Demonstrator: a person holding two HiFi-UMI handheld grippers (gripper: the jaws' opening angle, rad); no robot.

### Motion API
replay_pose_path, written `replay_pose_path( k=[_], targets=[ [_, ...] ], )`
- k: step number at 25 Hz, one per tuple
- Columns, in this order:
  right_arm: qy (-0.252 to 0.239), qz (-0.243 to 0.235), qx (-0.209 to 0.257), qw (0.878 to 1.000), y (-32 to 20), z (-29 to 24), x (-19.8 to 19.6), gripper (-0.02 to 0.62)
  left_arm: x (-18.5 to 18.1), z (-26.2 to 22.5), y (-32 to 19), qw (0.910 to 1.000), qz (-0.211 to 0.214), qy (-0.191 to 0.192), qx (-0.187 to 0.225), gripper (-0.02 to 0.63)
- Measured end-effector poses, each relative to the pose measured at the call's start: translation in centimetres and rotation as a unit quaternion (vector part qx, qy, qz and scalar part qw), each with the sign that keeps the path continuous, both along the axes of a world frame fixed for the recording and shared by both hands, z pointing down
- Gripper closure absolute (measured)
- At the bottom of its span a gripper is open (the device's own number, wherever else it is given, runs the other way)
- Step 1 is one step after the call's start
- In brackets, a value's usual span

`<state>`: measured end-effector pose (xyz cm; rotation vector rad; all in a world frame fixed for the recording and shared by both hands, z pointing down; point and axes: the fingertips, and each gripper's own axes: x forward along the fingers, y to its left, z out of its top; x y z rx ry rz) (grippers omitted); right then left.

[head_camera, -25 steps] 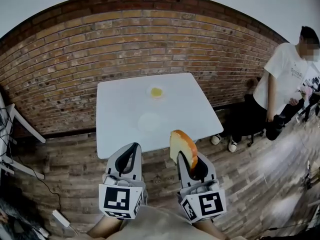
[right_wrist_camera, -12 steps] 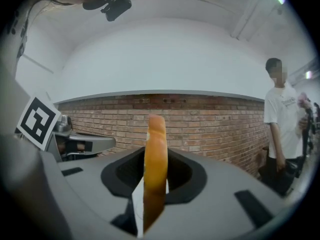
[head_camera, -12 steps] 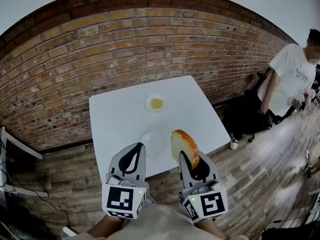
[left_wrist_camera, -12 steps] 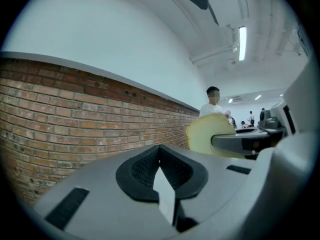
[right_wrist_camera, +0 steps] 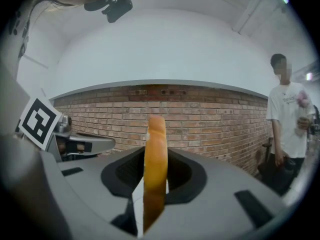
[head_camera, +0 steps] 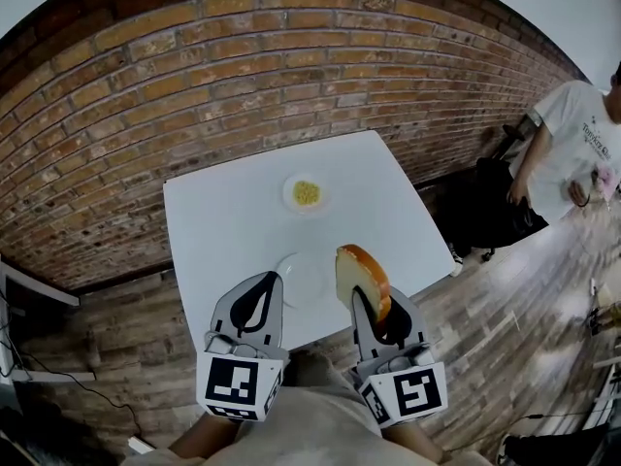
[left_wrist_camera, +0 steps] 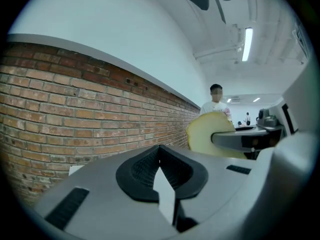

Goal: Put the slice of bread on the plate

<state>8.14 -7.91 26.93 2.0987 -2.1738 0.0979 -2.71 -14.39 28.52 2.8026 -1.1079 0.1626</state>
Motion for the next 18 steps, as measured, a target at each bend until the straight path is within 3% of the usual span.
replay_pose_path(
  k=[12,18],
  targets=[
    [0.004,-0.044,-0.044,0.998,-3.3,2.5,0.5,0.497,0.3,1.3,-2.3,0.9995,-0.023,-0.011,-0.02,0.595],
    [-0.006,-0.067,-0.065,0.996,-4.6,4.9,1.0,0.497,1.3,3.6,-2.7,0.9981,-0.029,-0.036,-0.04,0.595]
  ],
)
